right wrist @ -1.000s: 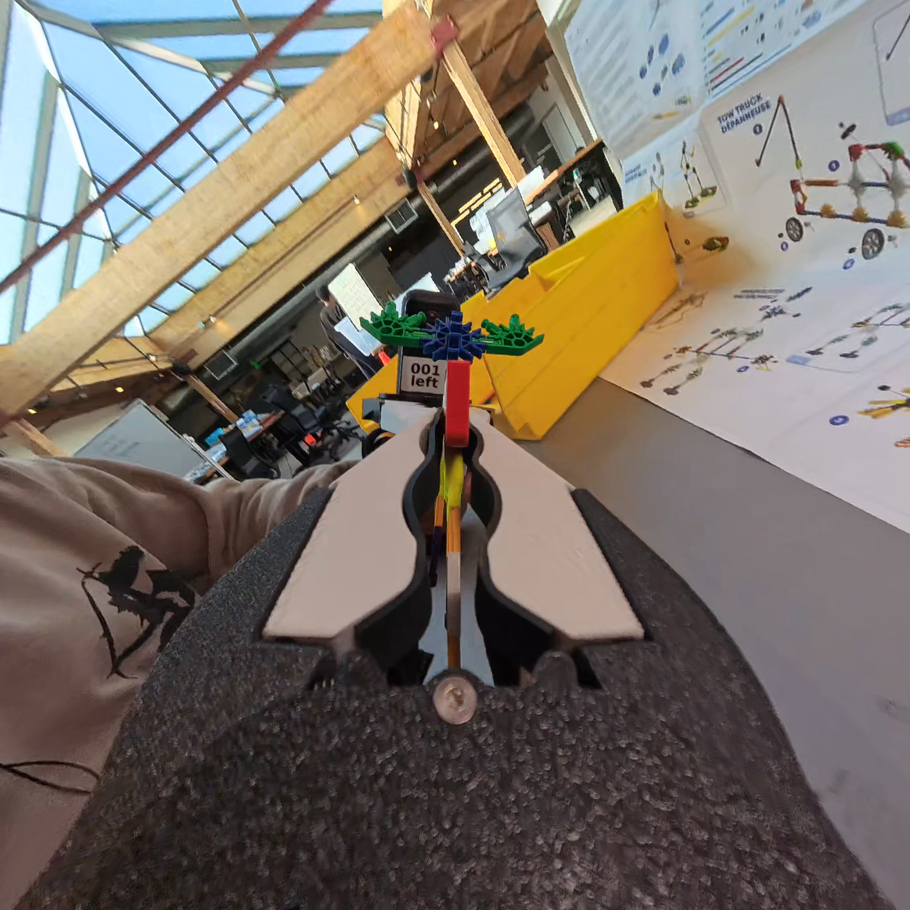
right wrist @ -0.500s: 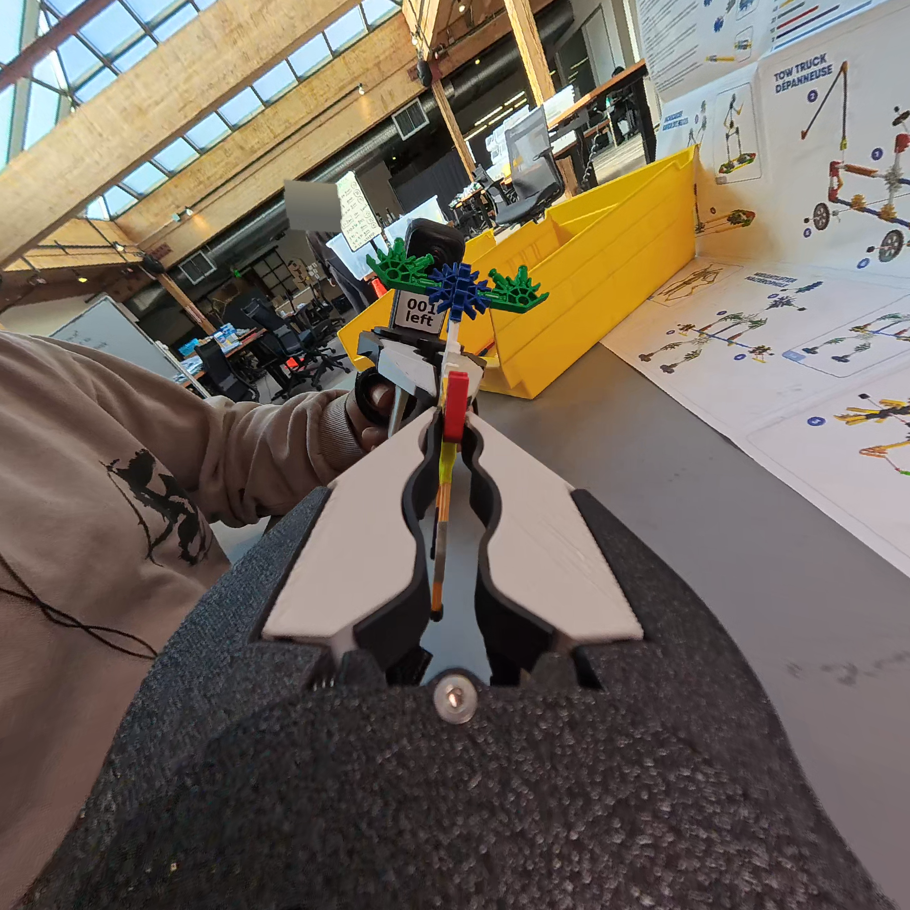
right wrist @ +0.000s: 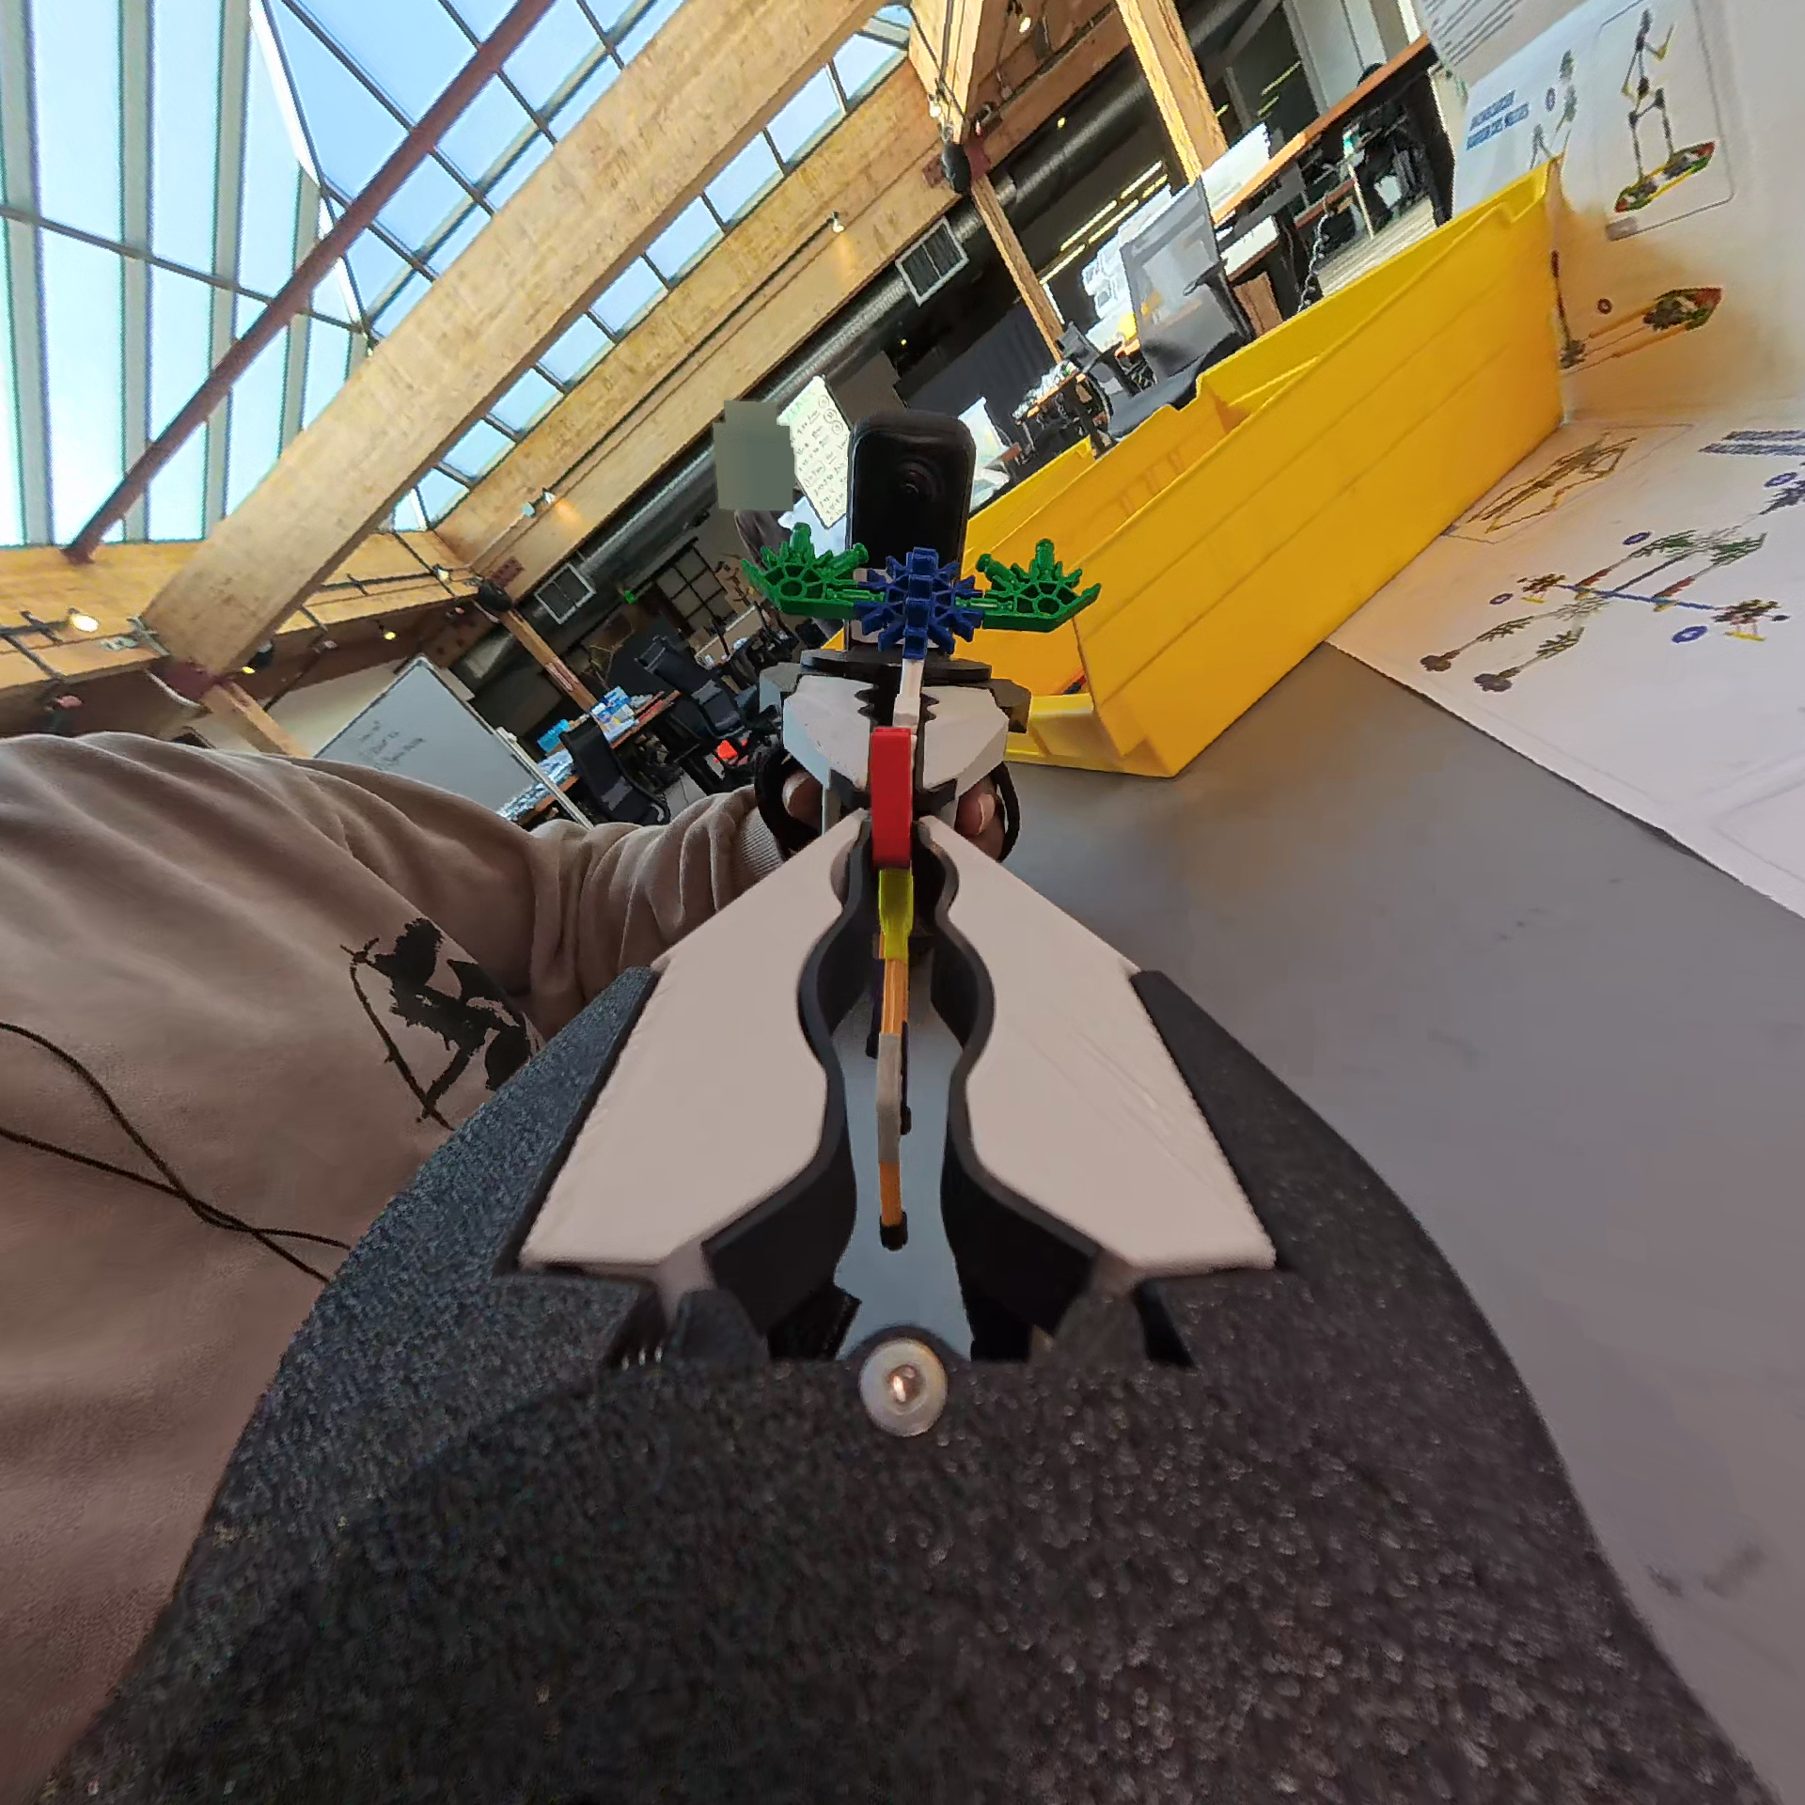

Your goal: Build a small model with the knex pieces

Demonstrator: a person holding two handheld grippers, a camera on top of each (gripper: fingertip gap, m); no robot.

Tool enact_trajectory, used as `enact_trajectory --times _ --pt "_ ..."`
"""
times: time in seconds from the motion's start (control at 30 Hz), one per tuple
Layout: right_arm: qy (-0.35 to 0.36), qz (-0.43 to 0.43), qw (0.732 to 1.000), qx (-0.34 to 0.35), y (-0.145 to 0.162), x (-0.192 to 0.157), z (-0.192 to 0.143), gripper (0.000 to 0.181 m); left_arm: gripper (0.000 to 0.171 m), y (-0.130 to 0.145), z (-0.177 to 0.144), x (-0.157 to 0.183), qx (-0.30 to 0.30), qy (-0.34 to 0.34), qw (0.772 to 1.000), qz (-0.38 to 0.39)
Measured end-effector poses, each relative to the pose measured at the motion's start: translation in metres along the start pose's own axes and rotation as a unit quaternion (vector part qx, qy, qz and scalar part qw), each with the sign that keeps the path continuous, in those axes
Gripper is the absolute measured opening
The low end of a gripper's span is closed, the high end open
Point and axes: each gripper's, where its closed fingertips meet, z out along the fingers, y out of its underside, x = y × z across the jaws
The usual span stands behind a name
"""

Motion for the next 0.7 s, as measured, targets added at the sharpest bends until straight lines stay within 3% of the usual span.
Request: enact_trajectory --times 0.3,0.7 --pt "-0.016 0.018 0.998 0.055 -0.015 -0.002 -0.016 0.004 0.012 0.011 0.012 0.007 -0.013 0.021 1.0 0.014" --pt "-0.012 0.01 0.999 0.04 -0.009 -0.007 -0.01 0.004 0.008 0.01 0.005 0.008 -0.004 0.019 1.0 0.004"
